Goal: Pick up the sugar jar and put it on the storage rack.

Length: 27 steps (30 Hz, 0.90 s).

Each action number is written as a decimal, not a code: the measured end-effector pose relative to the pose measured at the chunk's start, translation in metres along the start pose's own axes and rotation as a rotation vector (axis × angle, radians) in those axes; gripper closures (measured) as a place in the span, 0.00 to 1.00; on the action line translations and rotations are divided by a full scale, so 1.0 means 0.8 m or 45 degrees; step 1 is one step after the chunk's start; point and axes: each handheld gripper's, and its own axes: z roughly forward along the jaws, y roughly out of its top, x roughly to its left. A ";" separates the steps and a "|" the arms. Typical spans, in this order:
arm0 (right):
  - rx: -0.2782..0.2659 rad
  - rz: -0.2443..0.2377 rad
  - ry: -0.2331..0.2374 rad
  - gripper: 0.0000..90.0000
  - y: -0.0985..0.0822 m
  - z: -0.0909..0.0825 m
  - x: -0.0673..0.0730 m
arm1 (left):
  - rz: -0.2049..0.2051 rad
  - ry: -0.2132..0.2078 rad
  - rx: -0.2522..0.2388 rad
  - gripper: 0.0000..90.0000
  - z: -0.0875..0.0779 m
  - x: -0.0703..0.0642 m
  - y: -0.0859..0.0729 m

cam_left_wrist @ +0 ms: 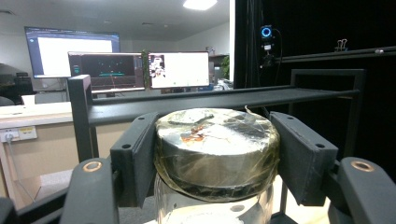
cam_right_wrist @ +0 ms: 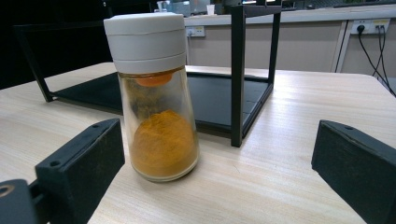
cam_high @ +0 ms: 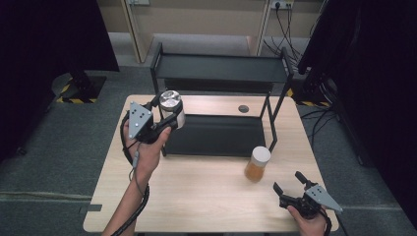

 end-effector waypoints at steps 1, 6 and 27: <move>0.001 0.001 0.001 0.03 0.000 0.000 0.000 | 0.004 0.002 -0.001 0.39 0.001 0.000 0.001; -0.001 0.001 0.001 0.03 0.000 0.000 0.000 | 0.009 0.020 -0.007 0.39 0.004 0.001 0.009; 0.000 0.004 0.001 0.03 0.000 0.000 -0.001 | 0.003 0.068 -0.029 0.39 0.020 0.004 0.038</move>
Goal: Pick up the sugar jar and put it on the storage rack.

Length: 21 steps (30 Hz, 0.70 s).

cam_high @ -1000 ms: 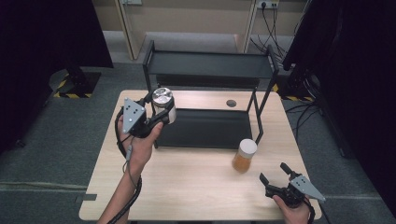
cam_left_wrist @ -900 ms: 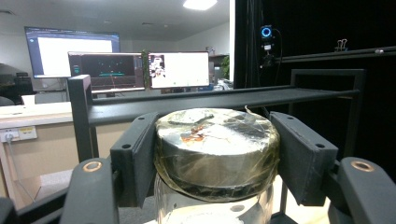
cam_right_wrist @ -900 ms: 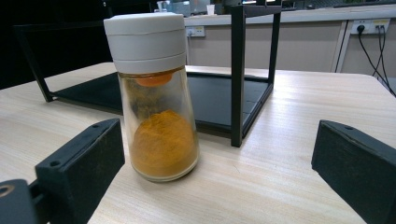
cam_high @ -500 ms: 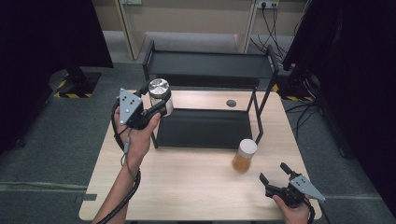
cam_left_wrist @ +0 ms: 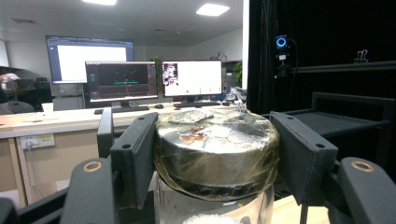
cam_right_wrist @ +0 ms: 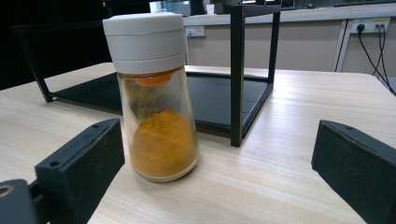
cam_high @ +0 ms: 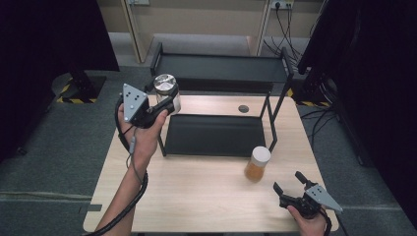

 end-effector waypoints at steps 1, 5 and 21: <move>0.000 0.000 0.000 0.03 0.000 0.000 0.000 | -0.003 0.003 -0.002 0.39 0.001 0.000 0.001; -0.001 -0.001 0.001 0.03 0.000 0.000 0.000 | 0.004 0.012 -0.003 0.39 0.003 -0.002 0.007; 0.002 -0.001 0.003 0.03 0.000 0.000 0.000 | -0.001 0.032 -0.010 0.39 0.015 0.001 0.027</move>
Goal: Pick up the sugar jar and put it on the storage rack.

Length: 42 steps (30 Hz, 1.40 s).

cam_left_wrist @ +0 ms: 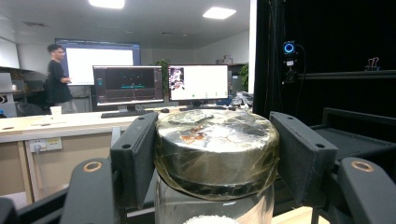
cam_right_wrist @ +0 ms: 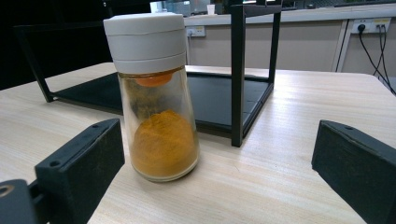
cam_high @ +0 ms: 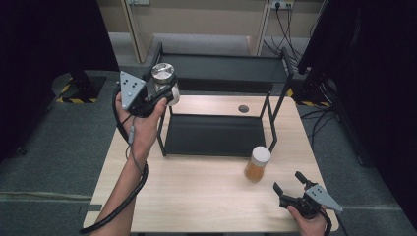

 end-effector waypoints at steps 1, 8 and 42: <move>0.001 0.000 0.000 0.03 0.000 0.000 0.000 | 0.000 0.000 -0.001 0.39 0.001 0.000 0.001; 0.002 0.000 -0.001 0.03 0.000 0.000 0.000 | -0.009 0.013 -0.009 0.39 0.005 0.002 0.010; 0.006 -0.003 0.002 0.03 0.001 0.001 0.000 | 0.017 0.062 -0.004 0.39 0.056 0.016 0.051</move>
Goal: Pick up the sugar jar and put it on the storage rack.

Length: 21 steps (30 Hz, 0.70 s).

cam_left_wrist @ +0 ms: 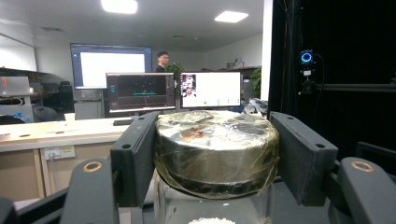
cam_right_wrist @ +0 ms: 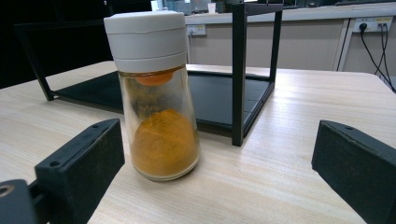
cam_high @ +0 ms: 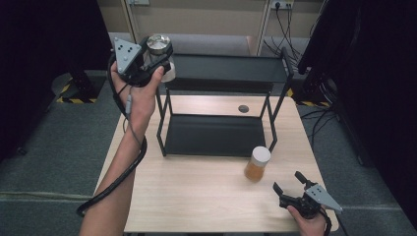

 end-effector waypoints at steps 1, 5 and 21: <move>0.000 0.000 0.000 0.03 0.000 0.000 0.000 | 0.000 0.004 0.006 0.39 0.003 0.000 0.000; -0.003 0.003 -0.002 0.03 -0.001 0.000 0.000 | -0.001 0.004 0.008 0.39 0.014 0.003 -0.003; -0.004 0.005 0.005 0.03 -0.001 0.000 -0.001 | -0.014 0.005 0.044 0.39 0.052 0.020 -0.013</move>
